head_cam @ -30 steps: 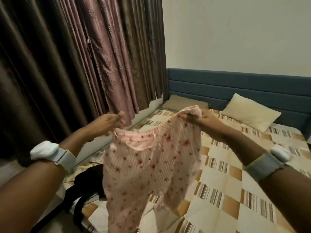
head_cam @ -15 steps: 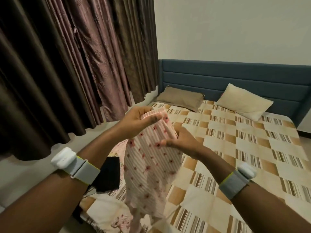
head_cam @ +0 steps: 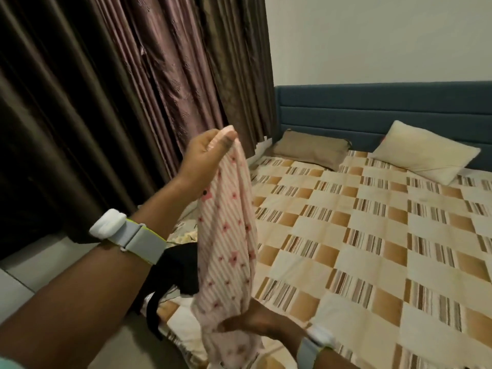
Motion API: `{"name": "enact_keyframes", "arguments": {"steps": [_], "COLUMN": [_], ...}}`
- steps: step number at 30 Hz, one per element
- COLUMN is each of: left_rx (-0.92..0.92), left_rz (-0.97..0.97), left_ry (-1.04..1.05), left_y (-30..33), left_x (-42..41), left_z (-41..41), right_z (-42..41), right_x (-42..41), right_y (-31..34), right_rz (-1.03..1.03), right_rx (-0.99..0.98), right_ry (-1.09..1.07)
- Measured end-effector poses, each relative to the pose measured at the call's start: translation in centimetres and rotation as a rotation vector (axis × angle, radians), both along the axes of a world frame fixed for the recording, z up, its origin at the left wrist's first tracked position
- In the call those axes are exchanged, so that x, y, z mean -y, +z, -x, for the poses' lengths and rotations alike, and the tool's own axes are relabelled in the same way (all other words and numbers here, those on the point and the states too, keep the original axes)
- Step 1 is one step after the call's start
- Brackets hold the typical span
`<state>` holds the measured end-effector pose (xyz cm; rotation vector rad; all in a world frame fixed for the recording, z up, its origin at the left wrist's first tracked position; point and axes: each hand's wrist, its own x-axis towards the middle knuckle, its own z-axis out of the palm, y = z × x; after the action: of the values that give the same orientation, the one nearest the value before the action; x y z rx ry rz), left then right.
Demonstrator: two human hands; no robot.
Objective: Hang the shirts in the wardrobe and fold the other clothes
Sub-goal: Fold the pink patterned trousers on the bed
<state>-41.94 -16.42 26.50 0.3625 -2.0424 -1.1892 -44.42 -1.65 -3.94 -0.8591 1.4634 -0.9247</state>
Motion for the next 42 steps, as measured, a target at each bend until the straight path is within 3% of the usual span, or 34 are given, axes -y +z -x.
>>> {"name": "enact_keyframes", "arguments": {"steps": [6,9,12,16,22,27,32,37,42], "left_rx": [0.066,0.210,0.344,0.524,0.795,0.903,0.857,0.884,0.898], "left_rz": [-0.348,-0.478,-0.600,-0.755,-0.855,-1.005,-1.015,-0.809,-0.673], "left_ry": [0.248,0.231,0.212,0.129,-0.150,-0.318,-0.156,-0.076,-0.103], "left_y": [-7.3,-14.8,-22.0,-30.4,-41.3,-48.2,-53.5,-63.0,-66.6], "left_x": [8.9,10.4,10.3,8.8,3.2,-1.8,-0.5,5.4,7.1], "left_z": [-5.3,-4.7,-3.5,-1.7,0.0,0.6,2.1,0.1,-4.5], "right_z": [6.2,9.0,9.3,8.0,7.0,7.9,9.6,8.7,5.1], "right_x": [-9.6,-13.6,-16.8,-21.1,-28.4,-30.9,-26.8,-23.6,-20.6], "right_y": [-2.5,-2.9,-3.1,-3.1,-2.7,-3.2,-9.5,-25.6,-33.8], "right_rz": [-0.008,0.053,-0.029,-0.366,-0.844,-1.210,-1.150,-0.912,-0.837], "right_rx": [0.307,0.441,0.274,-0.087,-0.309,-0.519,-0.650,-0.428,-0.271], "right_ry": [-0.213,-0.498,-0.608,-0.526,-0.499,-0.443,-0.418,-0.523,-0.620]}}
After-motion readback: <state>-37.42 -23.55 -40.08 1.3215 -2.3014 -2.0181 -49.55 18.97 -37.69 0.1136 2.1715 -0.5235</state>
